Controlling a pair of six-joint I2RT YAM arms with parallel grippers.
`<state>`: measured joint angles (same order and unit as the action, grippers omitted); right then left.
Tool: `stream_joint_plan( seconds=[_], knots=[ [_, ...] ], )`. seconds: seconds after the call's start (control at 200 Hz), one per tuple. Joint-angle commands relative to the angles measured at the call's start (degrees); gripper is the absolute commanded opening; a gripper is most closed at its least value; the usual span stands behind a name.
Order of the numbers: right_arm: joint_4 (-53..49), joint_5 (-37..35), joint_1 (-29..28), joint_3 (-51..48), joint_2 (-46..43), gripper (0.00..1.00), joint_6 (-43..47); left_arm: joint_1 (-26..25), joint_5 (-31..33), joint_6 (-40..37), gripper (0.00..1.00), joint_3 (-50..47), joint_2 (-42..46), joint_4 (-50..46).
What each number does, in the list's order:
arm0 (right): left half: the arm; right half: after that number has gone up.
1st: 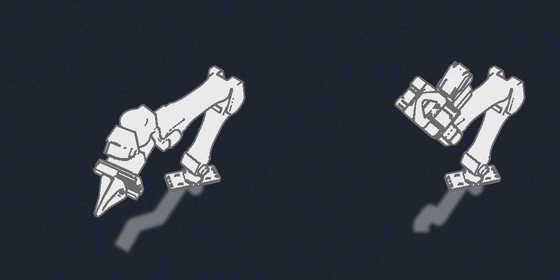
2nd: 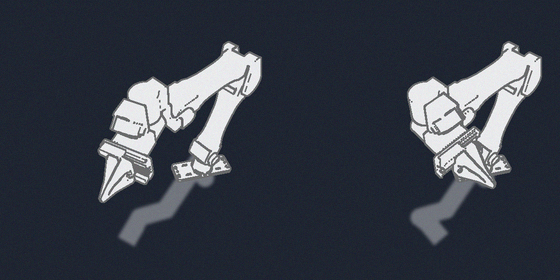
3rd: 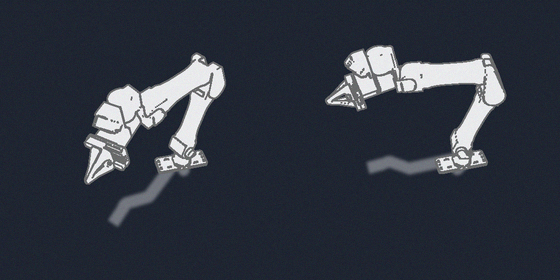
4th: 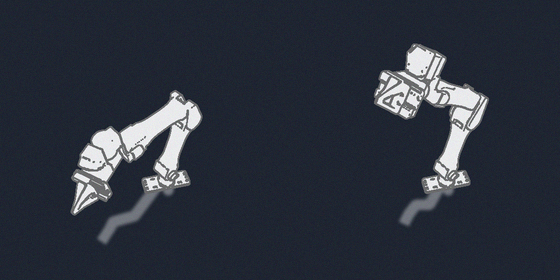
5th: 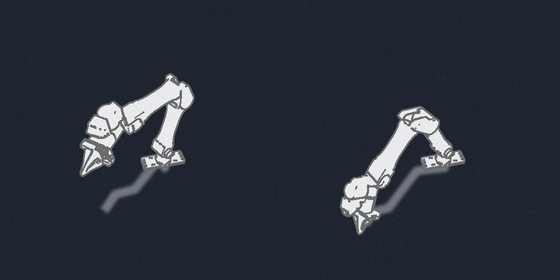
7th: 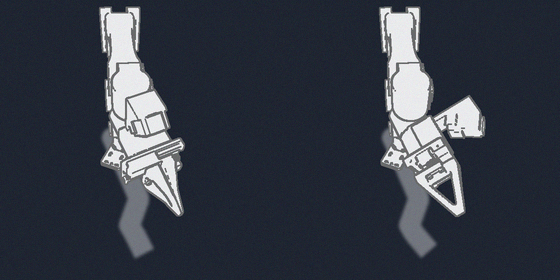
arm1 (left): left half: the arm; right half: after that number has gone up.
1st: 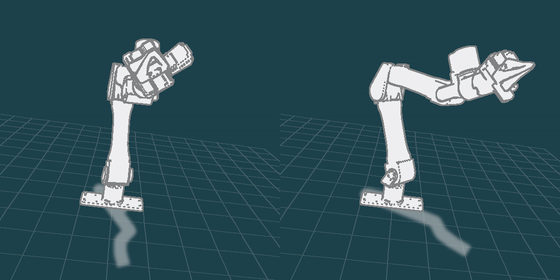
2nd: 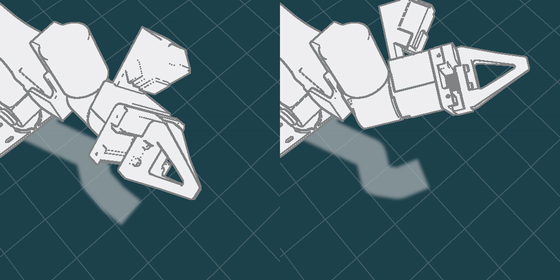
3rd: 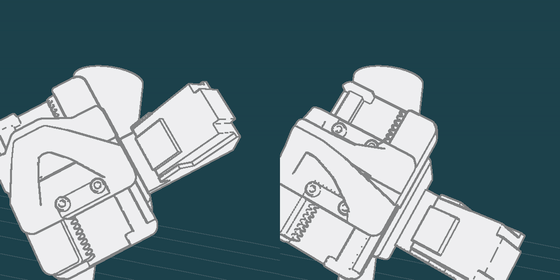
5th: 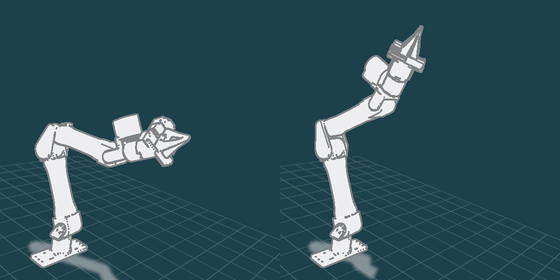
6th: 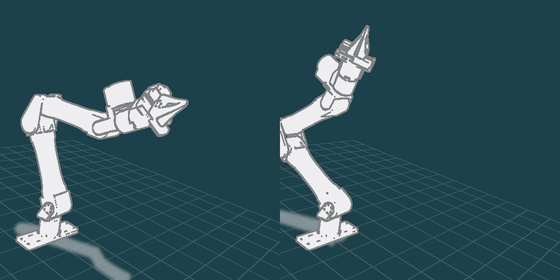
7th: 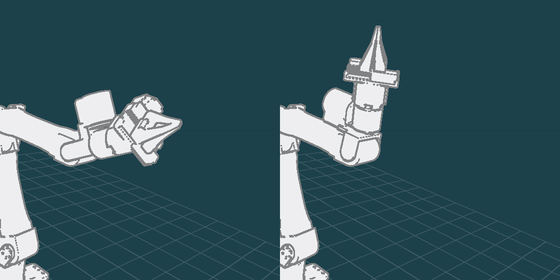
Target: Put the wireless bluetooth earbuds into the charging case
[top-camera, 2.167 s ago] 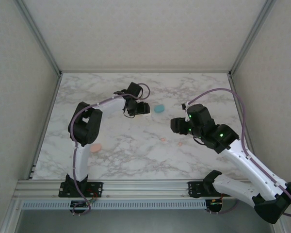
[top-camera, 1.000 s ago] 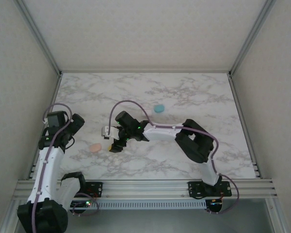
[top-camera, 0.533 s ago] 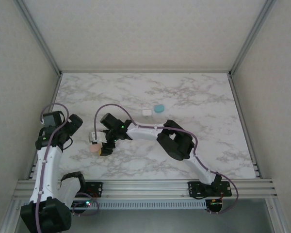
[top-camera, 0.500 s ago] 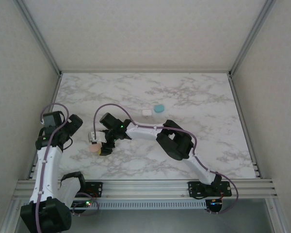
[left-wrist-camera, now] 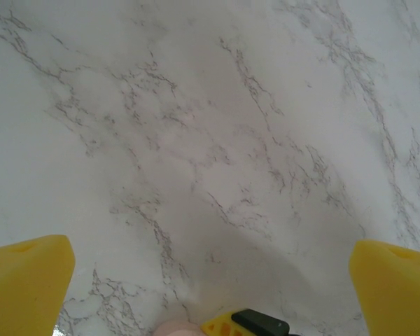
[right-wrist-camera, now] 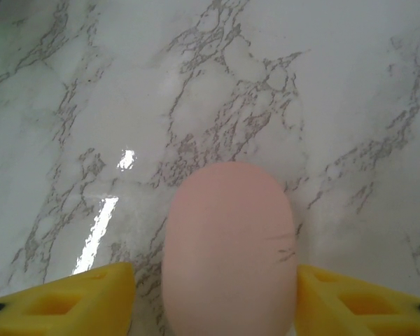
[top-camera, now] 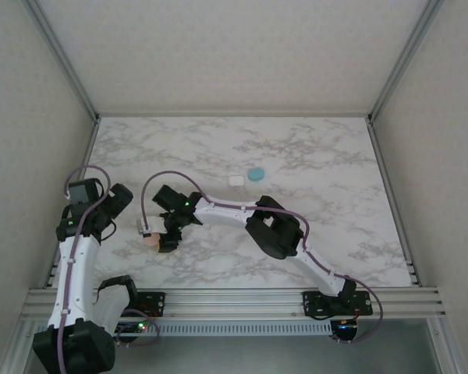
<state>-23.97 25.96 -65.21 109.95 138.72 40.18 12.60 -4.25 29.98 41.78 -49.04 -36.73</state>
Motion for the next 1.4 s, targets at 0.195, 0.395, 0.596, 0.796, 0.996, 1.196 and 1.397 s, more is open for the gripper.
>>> stream_joint_plan(
  seconds=[0.195, 0.395, 0.596, 0.796, 0.996, 1.196, 1.397],
  knots=[
    [2.3, -3.1, -0.9, -1.9, -0.1, 0.46, -0.4, 0.5, -0.4, -1.2, 1.00, 2.5, 0.6, -1.9],
    [6.1, -2.7, -0.5, -9.0, -5.8, 0.41, -5.3, 0.5, -2.4, -1.9, 1.00, 2.7, 1.6, -1.5],
    [11.4, 2.3, 3.8, -22.4, -20.3, 0.40, -17.9, 0.5, -13.7, -3.5, 0.95, 1.8, 3.9, 3.9],
    [8.8, 8.5, 10.9, -34.0, -37.3, 0.40, -24.3, -2.4, -24.5, -2.2, 0.88, 0.1, 5.7, 13.8],
    [0.6, 14.4, 18.9, -38.9, -51.4, 0.39, -24.3, -15.5, -28.8, -9.0, 0.84, 1.2, 6.1, 21.3],
    [-7.4, 20.2, 25.6, -39.0, -61.0, 0.38, -20.1, -28.1, -38.3, -19.9, 0.83, 1.2, 5.1, 28.7],
    [-11.7, 22.6, 27.0, -37.0, -64.4, 0.38, -16.7, -37.6, -48.2, -34.6, 0.82, 3.7, 3.1, 26.6]
  ],
)
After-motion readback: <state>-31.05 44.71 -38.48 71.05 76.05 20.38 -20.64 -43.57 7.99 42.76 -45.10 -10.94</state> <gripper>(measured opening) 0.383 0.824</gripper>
